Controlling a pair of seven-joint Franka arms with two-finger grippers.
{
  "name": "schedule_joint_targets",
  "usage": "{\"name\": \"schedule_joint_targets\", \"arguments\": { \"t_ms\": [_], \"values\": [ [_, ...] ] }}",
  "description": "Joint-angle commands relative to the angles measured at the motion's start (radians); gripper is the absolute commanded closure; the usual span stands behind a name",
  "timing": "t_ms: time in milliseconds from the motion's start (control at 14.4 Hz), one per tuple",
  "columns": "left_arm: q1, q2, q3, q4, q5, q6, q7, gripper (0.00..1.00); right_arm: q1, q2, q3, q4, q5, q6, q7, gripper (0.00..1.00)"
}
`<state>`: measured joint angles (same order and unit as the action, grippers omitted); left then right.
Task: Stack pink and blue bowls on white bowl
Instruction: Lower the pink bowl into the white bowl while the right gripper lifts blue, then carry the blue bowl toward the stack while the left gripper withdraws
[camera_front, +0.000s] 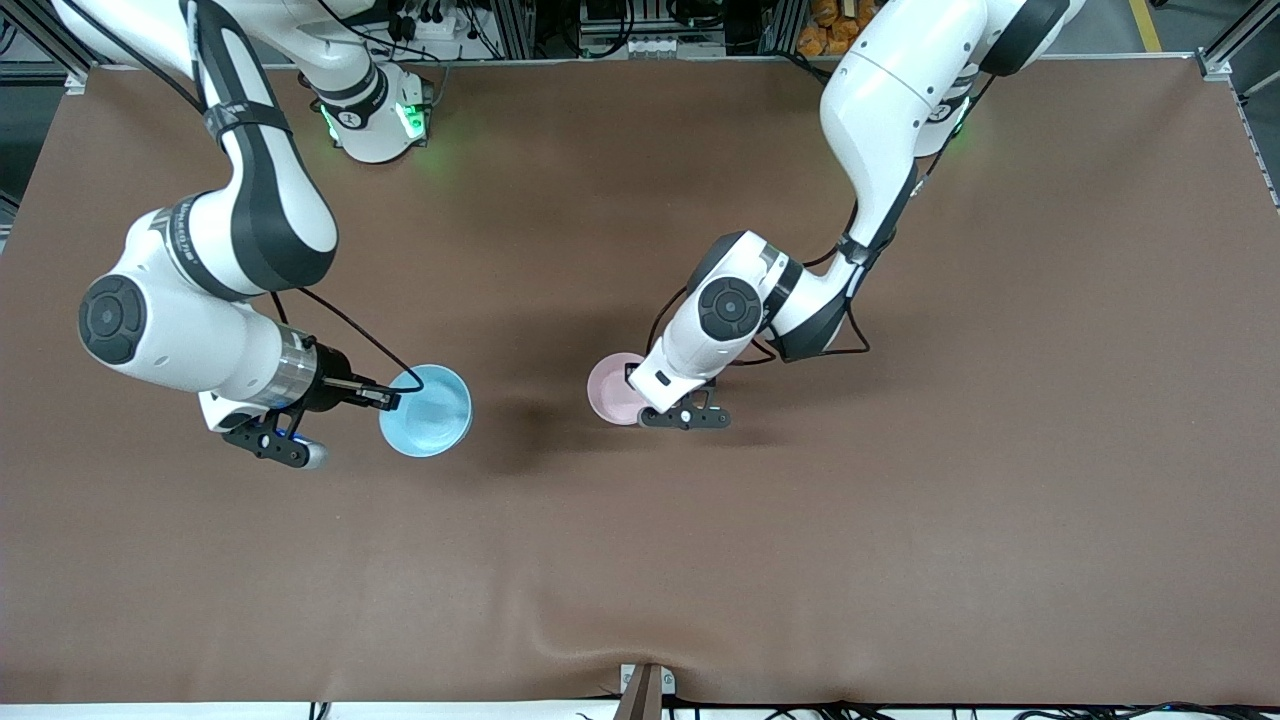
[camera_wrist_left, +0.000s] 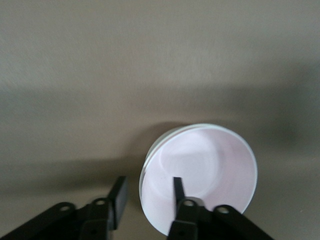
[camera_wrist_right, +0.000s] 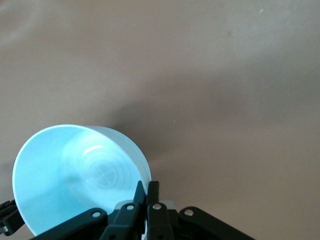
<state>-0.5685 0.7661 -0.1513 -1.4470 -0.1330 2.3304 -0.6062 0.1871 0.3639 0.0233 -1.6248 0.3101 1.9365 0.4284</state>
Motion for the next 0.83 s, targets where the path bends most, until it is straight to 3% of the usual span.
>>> {"name": "schedule_joint_targets", "arguments": {
  "t_ms": [0,278,487,765],
  "values": [
    [0.042,-0.089,0.015,-0.007,-0.001,-0.083,-0.004,0.0,0.011,-0.042,-0.003,-0.041,0.047,-0.004,0.016,1.0],
    [0.159,-0.181,0.015,-0.007,0.052,-0.218,0.014,0.0,0.067,-0.045,-0.003,-0.041,0.049,-0.004,0.021,1.0],
    [0.237,-0.223,0.018,-0.006,0.064,-0.302,0.11,0.0,0.136,-0.046,-0.005,-0.04,0.053,0.015,0.156,1.0],
    [0.358,-0.286,0.007,-0.004,0.164,-0.385,0.18,0.0,0.227,-0.037,-0.008,-0.04,0.041,0.067,0.265,1.0]
  ]
}}
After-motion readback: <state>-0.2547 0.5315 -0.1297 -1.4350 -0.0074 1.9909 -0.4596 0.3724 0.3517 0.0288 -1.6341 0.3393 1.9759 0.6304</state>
